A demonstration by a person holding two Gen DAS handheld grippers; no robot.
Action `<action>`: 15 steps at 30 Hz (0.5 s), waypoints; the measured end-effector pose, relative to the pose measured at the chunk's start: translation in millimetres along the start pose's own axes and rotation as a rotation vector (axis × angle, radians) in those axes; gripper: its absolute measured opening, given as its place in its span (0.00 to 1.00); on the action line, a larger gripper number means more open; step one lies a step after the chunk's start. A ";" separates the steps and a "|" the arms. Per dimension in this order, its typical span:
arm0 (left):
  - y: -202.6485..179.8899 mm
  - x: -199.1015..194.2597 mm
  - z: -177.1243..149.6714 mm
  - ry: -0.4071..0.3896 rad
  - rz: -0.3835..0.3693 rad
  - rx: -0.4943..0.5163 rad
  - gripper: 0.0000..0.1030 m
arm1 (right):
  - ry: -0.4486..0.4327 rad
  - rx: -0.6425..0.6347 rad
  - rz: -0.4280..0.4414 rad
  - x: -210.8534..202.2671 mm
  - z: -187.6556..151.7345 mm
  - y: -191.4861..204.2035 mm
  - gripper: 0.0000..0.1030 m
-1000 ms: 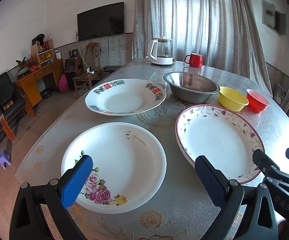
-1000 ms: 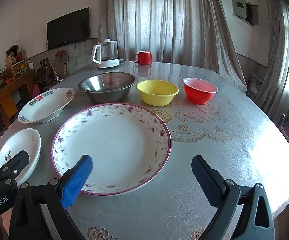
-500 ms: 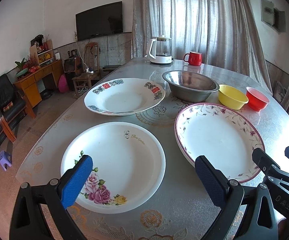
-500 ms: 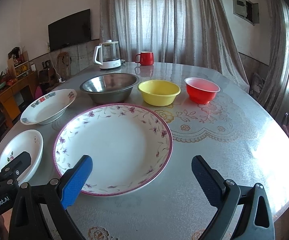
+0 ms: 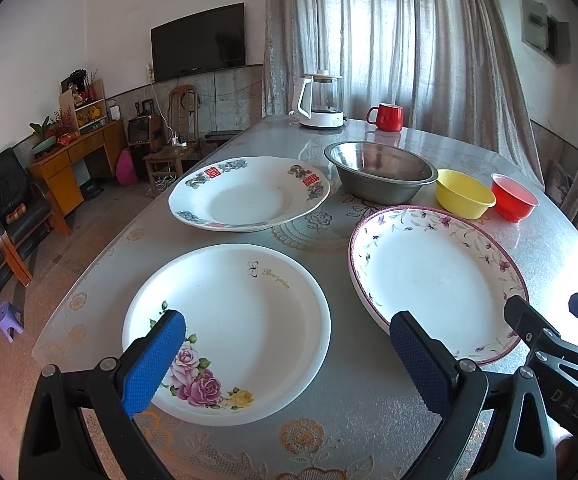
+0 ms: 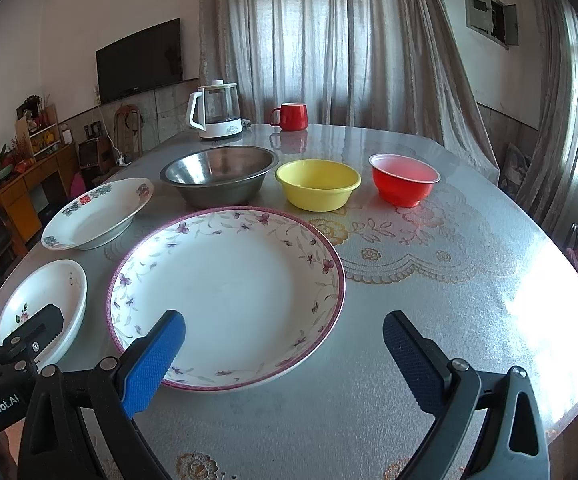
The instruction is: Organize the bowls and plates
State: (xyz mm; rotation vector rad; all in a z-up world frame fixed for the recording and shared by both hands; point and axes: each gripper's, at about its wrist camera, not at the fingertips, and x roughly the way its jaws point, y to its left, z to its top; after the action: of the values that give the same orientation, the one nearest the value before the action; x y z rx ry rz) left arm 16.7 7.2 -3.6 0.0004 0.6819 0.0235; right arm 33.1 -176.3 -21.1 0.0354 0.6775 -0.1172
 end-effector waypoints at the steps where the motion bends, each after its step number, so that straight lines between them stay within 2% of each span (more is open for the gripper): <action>1: 0.0 -0.1 0.0 0.000 0.000 0.000 1.00 | 0.000 0.001 0.000 -0.1 -0.1 -0.3 0.98; 15: -2.1 -4.3 2.1 -0.002 -0.003 0.008 1.00 | -0.003 0.007 -0.001 -1.7 0.2 -2.4 0.98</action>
State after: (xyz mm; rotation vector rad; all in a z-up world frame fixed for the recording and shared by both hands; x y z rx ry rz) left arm 14.8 5.0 0.7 0.0076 0.6797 0.0181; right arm 31.6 -178.5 -19.9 0.0410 0.6747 -0.1208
